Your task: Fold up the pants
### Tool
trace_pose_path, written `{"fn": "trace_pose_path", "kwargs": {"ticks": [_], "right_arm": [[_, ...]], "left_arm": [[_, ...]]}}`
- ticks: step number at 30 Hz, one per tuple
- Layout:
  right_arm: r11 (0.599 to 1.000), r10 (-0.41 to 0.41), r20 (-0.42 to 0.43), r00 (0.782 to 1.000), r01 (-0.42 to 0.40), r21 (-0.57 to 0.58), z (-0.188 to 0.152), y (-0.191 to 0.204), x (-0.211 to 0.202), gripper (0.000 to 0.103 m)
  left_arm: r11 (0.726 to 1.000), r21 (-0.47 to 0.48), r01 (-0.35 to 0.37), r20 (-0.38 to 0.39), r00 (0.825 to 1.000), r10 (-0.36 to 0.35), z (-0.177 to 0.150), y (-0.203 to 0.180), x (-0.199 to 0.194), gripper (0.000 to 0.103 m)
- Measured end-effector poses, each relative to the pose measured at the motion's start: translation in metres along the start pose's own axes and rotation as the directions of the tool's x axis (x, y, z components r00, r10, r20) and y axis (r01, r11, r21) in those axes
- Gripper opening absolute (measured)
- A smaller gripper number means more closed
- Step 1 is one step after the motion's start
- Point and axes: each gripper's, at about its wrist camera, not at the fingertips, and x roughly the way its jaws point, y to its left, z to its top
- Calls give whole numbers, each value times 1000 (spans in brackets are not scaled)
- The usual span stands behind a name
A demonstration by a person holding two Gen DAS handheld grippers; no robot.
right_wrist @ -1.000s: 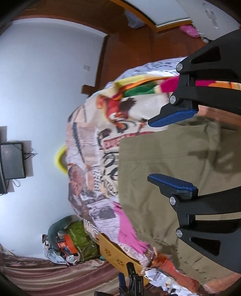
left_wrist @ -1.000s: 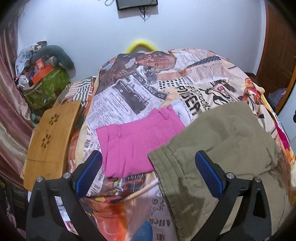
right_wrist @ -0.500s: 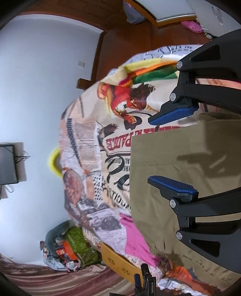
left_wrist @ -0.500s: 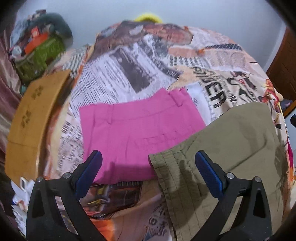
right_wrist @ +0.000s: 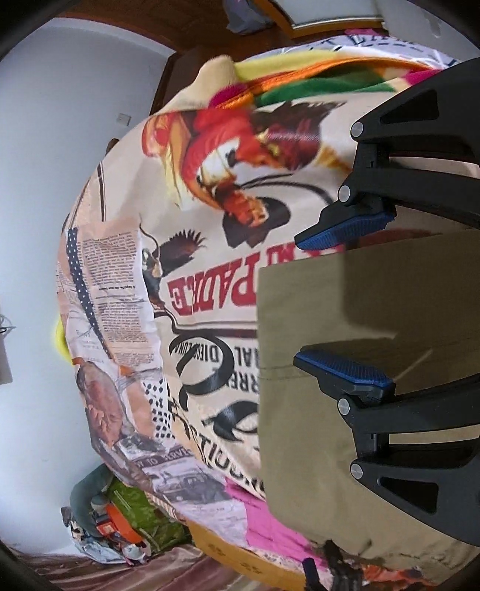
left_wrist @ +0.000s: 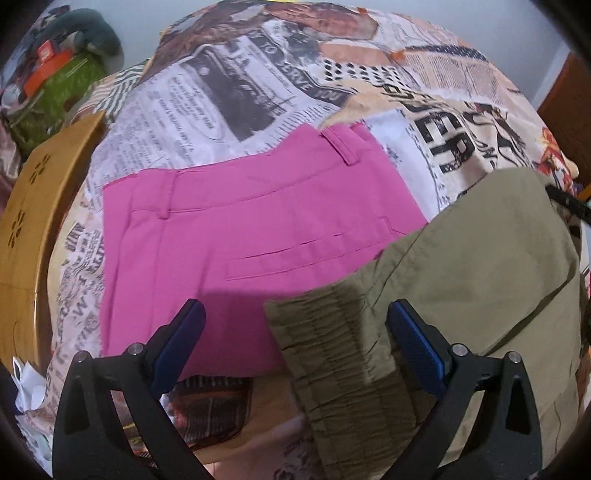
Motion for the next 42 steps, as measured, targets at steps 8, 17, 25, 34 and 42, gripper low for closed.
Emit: {"fn": "trace_pose_path", "kwargs": {"ticks": [8, 17, 25, 34, 42], "right_arm": [[1000, 0, -3, 1000, 0, 21, 6, 5, 3, 34], [992, -87, 26, 996, 89, -89, 7, 17, -15, 11], [993, -81, 202, 976, 97, -69, 26, 21, -96, 11], [997, -51, 335, 941, 68, -39, 23, 22, -175, 11], [997, -37, 341, 939, 58, -53, -21, 26, -213, 11]], "left_arm": [[997, -5, 71, -13, 997, -71, 4, -10, 0, 62], [999, 36, -29, 95, 995, 25, 1, -16, -38, 52], [997, 61, -45, 254, 967, 28, 2, -25, -110, 51], [989, 121, -79, 363, 931, 30, -11, -45, -172, 51], [989, 134, -56, 364, 931, 3, -44, -49, -193, 51]]}}
